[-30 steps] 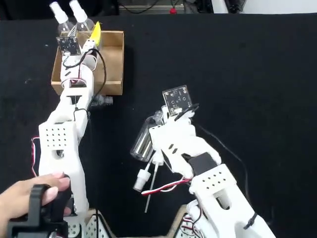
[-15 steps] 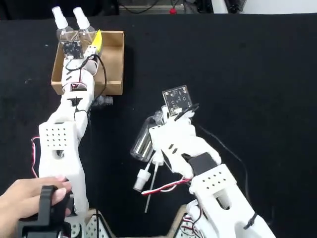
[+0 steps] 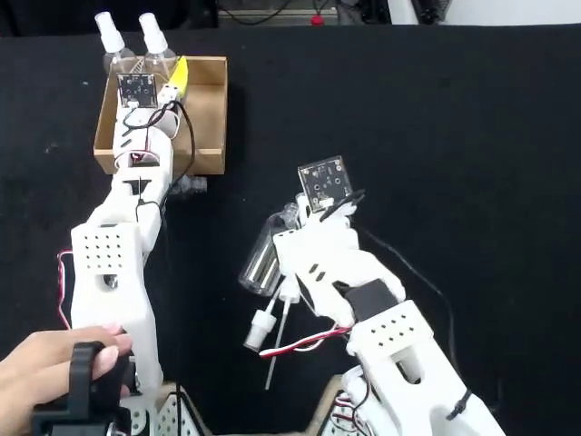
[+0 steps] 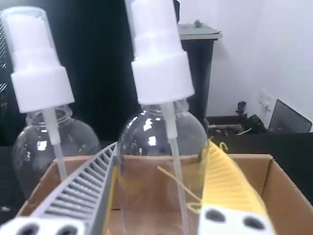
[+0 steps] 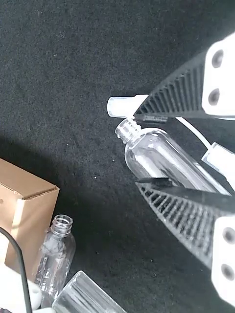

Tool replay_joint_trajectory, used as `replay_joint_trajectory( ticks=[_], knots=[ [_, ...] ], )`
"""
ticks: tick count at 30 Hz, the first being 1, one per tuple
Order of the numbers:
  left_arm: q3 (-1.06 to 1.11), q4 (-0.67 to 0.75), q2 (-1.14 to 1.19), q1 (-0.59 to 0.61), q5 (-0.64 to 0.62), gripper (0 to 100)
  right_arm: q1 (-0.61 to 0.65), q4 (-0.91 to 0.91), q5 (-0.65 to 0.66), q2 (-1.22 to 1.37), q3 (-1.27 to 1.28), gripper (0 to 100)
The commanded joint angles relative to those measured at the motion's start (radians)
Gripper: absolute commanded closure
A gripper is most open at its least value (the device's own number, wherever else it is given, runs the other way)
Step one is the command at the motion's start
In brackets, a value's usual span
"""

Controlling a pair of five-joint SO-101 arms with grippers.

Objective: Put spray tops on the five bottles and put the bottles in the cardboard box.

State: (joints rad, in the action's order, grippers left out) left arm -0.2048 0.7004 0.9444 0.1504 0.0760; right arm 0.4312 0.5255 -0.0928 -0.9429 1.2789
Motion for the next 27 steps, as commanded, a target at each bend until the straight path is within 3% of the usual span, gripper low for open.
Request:
replay_joint_trajectory(
  ticks=[1,8,27],
  knots=[
    [-0.013,0.011,-0.014,-0.01,0.009,67,0.009,-0.028,-0.002,-0.015,-0.004,81.9],
    [-0.013,0.015,-0.014,-0.01,0.009,75,0.009,-0.028,-0.002,-0.015,-0.005,81.9],
    [-0.013,0.017,-0.026,-0.002,0.008,72,0.009,-0.028,-0.002,-0.015,-0.007,81.9]
  ],
)
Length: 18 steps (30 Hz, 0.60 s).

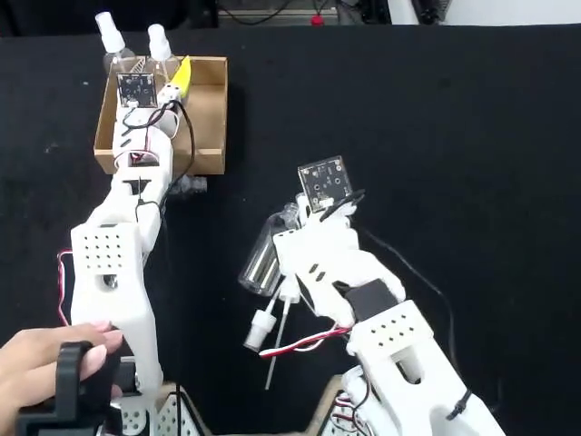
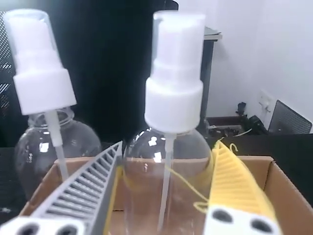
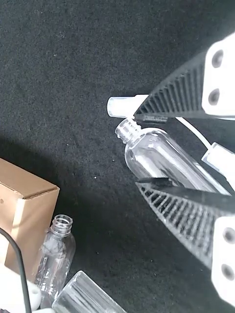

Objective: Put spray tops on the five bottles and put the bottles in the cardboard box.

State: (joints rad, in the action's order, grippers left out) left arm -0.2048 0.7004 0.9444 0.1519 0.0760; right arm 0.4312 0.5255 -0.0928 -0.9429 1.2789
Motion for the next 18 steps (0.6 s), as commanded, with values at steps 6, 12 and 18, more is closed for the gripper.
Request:
replay_joint_trajectory(
  ticks=[6,12,18],
  knots=[
    [-0.008,0.009,-0.026,-0.004,0.008,72,0.009,-0.028,-0.002,-0.015,-0.007,81.9],
    [0.064,0.009,-0.075,-0.005,0.008,65,0.009,-0.028,-0.002,-0.015,-0.007,81.9],
    [0.14,0.011,-0.149,0.007,0.008,60,0.009,-0.028,-0.002,-0.015,-0.007,81.9]
  ],
)
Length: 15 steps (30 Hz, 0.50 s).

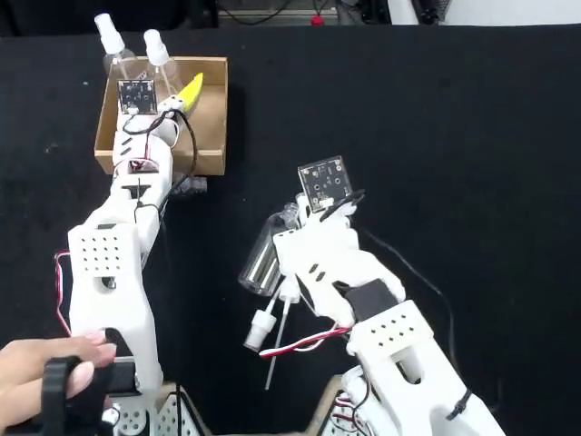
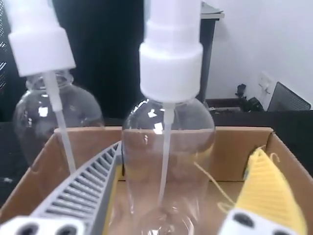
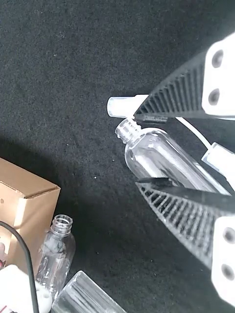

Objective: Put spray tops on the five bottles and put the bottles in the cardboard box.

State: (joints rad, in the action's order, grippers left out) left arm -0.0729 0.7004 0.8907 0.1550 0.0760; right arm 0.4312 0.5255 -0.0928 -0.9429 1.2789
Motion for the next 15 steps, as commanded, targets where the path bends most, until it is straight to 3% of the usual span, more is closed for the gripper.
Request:
replay_joint_trajectory(
  ticks=[1,15],
  knots=[
    [0.018,0.014,-0.104,0.005,0.008,60,0.009,-0.028,-0.002,-0.015,-0.007,81.9],
    [0.22,0.015,-0.288,0.004,0.008,60,0.009,-0.028,-0.002,-0.015,-0.008,81.9]
  ],
)
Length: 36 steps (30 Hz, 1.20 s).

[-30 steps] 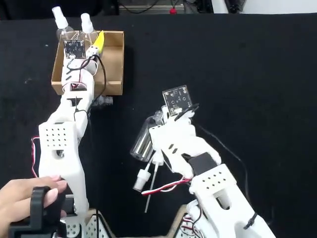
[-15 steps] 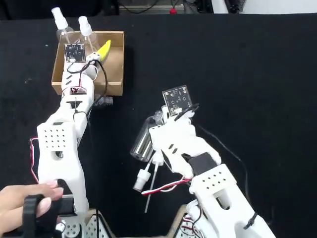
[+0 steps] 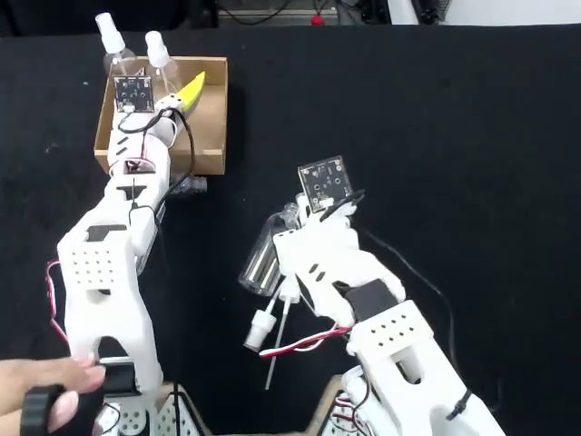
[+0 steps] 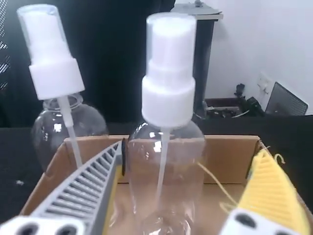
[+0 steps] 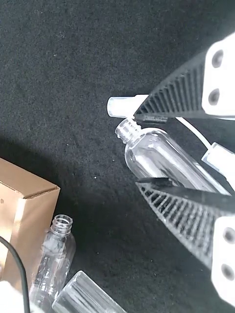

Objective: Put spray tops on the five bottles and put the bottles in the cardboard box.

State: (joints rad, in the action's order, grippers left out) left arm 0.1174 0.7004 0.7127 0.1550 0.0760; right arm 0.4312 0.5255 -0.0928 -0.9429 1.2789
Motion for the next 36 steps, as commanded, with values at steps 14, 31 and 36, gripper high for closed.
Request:
replay_joint_trajectory(
  ticks=[14,31,36],
  knots=[
    [0.38,0.009,-0.428,0.021,0.008,60,0.009,-0.028,-0.002,-0.013,-0.01,81.9],
    [0.596,-0.744,-1.039,0.174,-0.137,60,0.009,-0.028,-0.002,-0.013,-0.012,81.9],
    [0.584,-1.109,-1.166,0.193,-0.157,60,0.009,-0.028,-0.002,-0.013,-0.012,81.9]
  ],
)
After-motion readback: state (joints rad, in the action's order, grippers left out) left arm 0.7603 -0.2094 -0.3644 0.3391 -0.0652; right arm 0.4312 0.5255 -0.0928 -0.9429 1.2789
